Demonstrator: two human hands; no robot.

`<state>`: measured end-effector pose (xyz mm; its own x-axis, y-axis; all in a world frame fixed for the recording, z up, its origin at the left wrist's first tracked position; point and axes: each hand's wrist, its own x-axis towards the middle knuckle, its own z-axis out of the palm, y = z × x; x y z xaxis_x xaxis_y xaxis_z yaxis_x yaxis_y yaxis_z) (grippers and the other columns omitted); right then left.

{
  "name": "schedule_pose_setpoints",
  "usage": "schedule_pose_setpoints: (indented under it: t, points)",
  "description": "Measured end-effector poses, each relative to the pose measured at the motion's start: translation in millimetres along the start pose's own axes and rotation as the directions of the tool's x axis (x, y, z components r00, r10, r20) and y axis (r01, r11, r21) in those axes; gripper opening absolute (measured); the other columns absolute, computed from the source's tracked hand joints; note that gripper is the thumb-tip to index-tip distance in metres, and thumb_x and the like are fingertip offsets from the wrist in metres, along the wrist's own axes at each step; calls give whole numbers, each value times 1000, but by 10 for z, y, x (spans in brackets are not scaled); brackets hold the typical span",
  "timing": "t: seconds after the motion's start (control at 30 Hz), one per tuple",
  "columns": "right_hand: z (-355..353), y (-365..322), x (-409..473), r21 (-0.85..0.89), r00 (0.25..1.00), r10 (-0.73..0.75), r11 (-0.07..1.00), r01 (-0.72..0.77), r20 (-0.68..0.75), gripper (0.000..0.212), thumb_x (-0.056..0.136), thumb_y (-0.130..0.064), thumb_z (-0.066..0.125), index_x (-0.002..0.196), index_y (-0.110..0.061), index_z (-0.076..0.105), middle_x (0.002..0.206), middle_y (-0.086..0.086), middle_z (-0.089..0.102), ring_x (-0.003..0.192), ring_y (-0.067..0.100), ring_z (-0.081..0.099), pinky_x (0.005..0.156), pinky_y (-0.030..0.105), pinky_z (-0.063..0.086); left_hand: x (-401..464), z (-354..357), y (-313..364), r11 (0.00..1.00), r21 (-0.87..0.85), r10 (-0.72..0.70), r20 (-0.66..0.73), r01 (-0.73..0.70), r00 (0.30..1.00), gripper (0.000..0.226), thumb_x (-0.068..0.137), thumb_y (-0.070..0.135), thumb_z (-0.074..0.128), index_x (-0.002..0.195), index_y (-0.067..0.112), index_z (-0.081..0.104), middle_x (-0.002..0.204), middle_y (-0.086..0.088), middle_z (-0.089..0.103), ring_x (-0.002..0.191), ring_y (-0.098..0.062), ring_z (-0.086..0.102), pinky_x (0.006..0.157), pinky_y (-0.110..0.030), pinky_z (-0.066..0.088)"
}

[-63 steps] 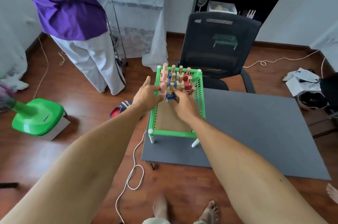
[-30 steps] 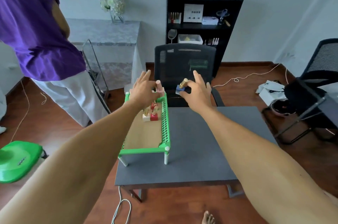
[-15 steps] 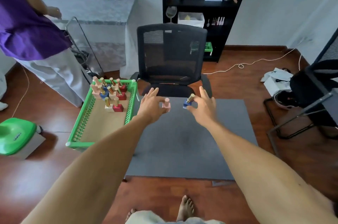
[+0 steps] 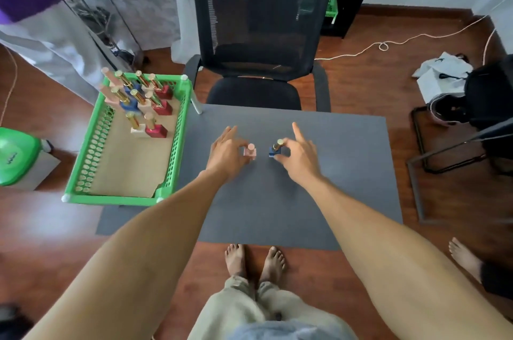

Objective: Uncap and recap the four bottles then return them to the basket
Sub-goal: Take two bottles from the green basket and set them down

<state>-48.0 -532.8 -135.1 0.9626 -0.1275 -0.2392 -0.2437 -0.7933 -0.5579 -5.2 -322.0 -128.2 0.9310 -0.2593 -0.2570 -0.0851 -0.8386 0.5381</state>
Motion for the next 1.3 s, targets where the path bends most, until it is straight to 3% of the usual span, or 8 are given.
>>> schedule_pose_setpoints:
  t: [0.17, 0.4, 0.57, 0.8, 0.97, 1.03, 1.13, 1.3]
  points:
    - [120, -29, 107, 12, 1000, 28, 1000, -28, 10, 22, 92, -24, 80, 113, -22, 76, 173, -1, 21, 134, 41, 45, 109, 41, 39, 129, 139, -143, 1000, 18, 9, 16, -9, 1000, 33, 87, 33, 77, 118, 28, 69, 161, -8, 32, 153, -25, 18, 115, -40, 23]
    - [215, -57, 198, 37, 999, 42, 998, -42, 10, 19, 92, -26, 80, 109, -16, 77, 172, 5, 23, 133, 42, 47, 115, 37, 31, 303, 143, -229, 1000, -12, 16, -75, -17, 997, 33, 86, 29, 78, 117, 22, 71, 148, -7, 46, 145, -24, 30, 113, -43, 30]
    - [247, -113, 244, 26, 1000, 19, 999, -19, -5, 20, 92, -25, 79, 111, -17, 76, 171, 7, 26, 138, 39, 47, 122, 50, 26, 357, 120, -281, 1000, 21, 2, -46, -1, 999, 35, 87, 30, 77, 121, 24, 70, 154, -6, 40, 150, -23, 23, 114, -41, 25]
    - [243, -123, 251, 7, 1000, 12, 1000, -11, -22, 29, 91, -27, 81, 118, -21, 74, 170, 7, 29, 138, 37, 47, 122, 53, 25, 332, 113, -295, 999, 31, -7, -47, 8, 999, 35, 86, 31, 78, 120, 26, 69, 156, -5, 37, 148, -25, 26, 115, -40, 26]
    - [172, -121, 165, 50, 1000, 0, 999, -1, 5, 87, 83, -46, 82, 157, -29, 40, 172, 3, 22, 153, 26, 33, 127, 51, 15, 285, -2, -238, 1000, 14, -11, 31, 11, 999, 80, 82, 23, 78, 150, 27, 36, 166, -6, 19, 154, -25, 10, 122, -43, 17]
    - [107, -131, 100, 96, 1000, -1, 995, 2, -17, 91, 86, -60, 72, 161, -29, 30, 173, 2, 21, 155, 24, 27, 128, 51, 15, 230, -118, -180, 1000, -12, 3, 42, -3, 999, 93, 80, 26, 75, 156, 24, 22, 167, -5, 16, 155, -23, 5, 124, -43, 14]
    - [-68, -181, 36, 156, 996, -25, 987, 37, -84, 89, 89, -72, 54, 162, -31, 24, 173, 0, 20, 155, 20, 21, 128, 51, 14, 149, -393, -29, 997, -12, 82, -10, -82, 997, 92, 84, 41, 64, 159, 19, 15, 167, -3, 16, 155, -21, 4, 124, -43, 12]
    - [-479, -345, 103, 115, 975, -79, 988, 104, -205, 88, 93, -79, 39, 163, -29, 24, 174, 1, 17, 158, 17, 16, 129, 46, 10, 77, -975, 238, 949, 242, 216, -27, -204, 976, 89, 85, 48, 52, 161, 25, 12, 169, -2, 6, 155, -17, -3, 125, -40, 3]
